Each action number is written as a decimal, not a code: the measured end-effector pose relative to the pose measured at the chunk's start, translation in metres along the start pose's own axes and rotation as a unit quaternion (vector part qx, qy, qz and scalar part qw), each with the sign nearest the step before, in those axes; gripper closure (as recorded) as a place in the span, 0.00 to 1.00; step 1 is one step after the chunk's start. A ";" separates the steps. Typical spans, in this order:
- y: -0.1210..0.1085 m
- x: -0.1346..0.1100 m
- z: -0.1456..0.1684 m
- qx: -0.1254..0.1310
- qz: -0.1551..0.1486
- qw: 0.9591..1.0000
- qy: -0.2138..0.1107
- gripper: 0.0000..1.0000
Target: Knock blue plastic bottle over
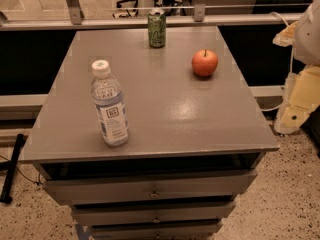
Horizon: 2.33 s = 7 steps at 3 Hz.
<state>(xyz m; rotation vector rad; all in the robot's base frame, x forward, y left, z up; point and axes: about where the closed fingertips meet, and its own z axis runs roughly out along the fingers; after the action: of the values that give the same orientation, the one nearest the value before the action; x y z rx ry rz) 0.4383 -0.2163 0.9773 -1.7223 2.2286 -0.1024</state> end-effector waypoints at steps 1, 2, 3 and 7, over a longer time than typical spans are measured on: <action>0.000 0.000 0.000 0.000 0.000 1.000 0.000 0.00; 0.000 -0.001 0.003 -0.001 0.001 1.000 -0.007 0.00; 0.006 -0.012 0.021 -0.021 0.008 0.999 -0.048 0.00; 0.076 -0.175 0.064 -0.115 0.054 0.934 -0.334 0.00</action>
Offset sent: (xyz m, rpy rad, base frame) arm 0.0027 0.0030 -0.0113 0.0361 0.0219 0.0051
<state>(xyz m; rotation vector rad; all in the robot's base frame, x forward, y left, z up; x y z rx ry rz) 0.4252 -0.0198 0.9341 -1.4328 1.8507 0.6913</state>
